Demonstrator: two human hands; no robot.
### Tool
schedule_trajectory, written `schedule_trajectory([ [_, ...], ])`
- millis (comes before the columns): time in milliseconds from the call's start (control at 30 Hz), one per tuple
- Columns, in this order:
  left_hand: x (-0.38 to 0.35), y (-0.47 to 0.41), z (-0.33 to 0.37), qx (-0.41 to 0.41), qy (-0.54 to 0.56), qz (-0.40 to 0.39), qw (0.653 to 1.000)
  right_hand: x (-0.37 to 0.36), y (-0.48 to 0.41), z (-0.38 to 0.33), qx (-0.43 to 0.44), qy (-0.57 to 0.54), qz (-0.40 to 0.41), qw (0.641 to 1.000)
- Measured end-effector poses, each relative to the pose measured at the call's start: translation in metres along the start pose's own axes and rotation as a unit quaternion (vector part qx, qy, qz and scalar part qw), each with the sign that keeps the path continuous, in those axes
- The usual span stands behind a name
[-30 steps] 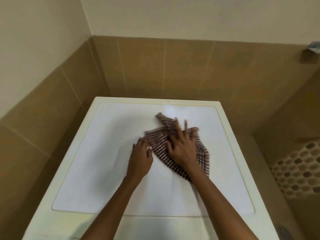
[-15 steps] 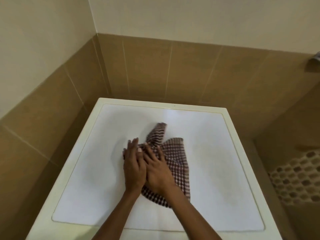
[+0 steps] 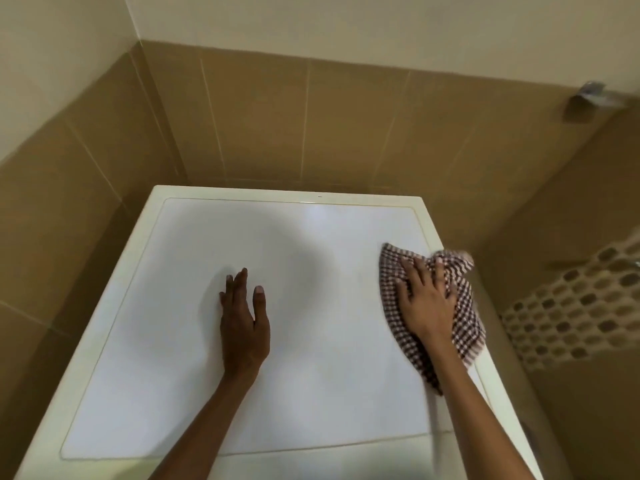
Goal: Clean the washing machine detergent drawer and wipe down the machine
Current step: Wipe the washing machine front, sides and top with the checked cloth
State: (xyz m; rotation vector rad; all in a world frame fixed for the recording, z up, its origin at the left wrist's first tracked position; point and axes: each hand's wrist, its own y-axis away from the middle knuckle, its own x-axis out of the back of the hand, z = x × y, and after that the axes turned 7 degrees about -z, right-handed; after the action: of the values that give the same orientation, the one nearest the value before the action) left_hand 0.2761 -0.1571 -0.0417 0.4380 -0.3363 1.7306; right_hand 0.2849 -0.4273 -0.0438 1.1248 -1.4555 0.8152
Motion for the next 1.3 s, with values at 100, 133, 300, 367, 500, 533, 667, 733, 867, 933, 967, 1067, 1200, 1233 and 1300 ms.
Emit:
schedule_trajectory([
  [100, 0.000, 0.000, 0.002, 0.009, -0.023, -0.015, 1.000, -0.009, 0.042, -0.011, 0.038, 0.030, 0.017, 0.999],
  [133, -0.001, 0.001, 0.003, 0.011, -0.031, -0.019, 0.999, -0.012, 0.056, -0.019, 0.070, 0.043, 0.024, 0.996],
  [300, -0.002, 0.002, 0.004, 0.010, -0.044, -0.028, 0.999, -0.020, 0.061, -0.043, 0.216, 0.017, -0.016, 0.976],
  [367, 0.000, 0.002, 0.003, 0.013, -0.050, -0.027, 0.998, -0.014, 0.043, -0.036, 0.217, 0.013, -0.029, 0.976],
  [500, -0.001, 0.003, 0.005, 0.008, -0.077, -0.036, 0.996, 0.002, 0.014, 0.004, 0.110, 0.018, -0.015, 0.994],
  [533, -0.001, 0.002, 0.004, 0.008, -0.084, -0.039, 0.996, 0.005, 0.012, 0.013, 0.074, 0.018, -0.009, 0.997],
  [667, -0.001, 0.002, 0.004, 0.012, -0.105, -0.046, 0.993, 0.006, 0.041, 0.042, -0.069, -0.011, 0.000, 0.998],
  [733, -0.002, 0.003, 0.005, 0.014, -0.107, -0.047, 0.993, 0.005, 0.064, 0.051, -0.128, -0.028, -0.004, 0.991],
  [867, -0.002, 0.004, 0.008, 0.019, -0.091, -0.044, 0.995, -0.004, 0.104, 0.046, -0.183, -0.009, 0.006, 0.983],
  [933, -0.002, 0.004, 0.008, 0.019, -0.082, -0.040, 0.996, -0.011, 0.114, 0.030, -0.188, 0.002, 0.016, 0.982],
  [967, -0.001, 0.004, 0.008, 0.018, -0.076, -0.038, 0.996, -0.015, 0.118, 0.017, -0.187, 0.006, 0.017, 0.982],
  [1067, 0.000, 0.003, 0.006, 0.012, -0.039, -0.026, 0.999, -0.030, 0.124, -0.035, -0.129, 0.012, 0.035, 0.991],
  [1200, 0.014, -0.002, 0.004, 0.005, 0.048, -0.031, 0.998, -0.040, 0.120, -0.131, 0.007, -0.018, -0.002, 1.000],
  [1233, 0.020, -0.005, 0.003, -0.003, 0.050, -0.032, 0.998, -0.041, 0.114, -0.152, 0.042, -0.026, -0.007, 0.999],
  [1300, 0.033, -0.012, 0.001, -0.029, 0.013, -0.036, 0.999, -0.045, 0.099, -0.187, 0.103, -0.032, -0.018, 0.994],
])
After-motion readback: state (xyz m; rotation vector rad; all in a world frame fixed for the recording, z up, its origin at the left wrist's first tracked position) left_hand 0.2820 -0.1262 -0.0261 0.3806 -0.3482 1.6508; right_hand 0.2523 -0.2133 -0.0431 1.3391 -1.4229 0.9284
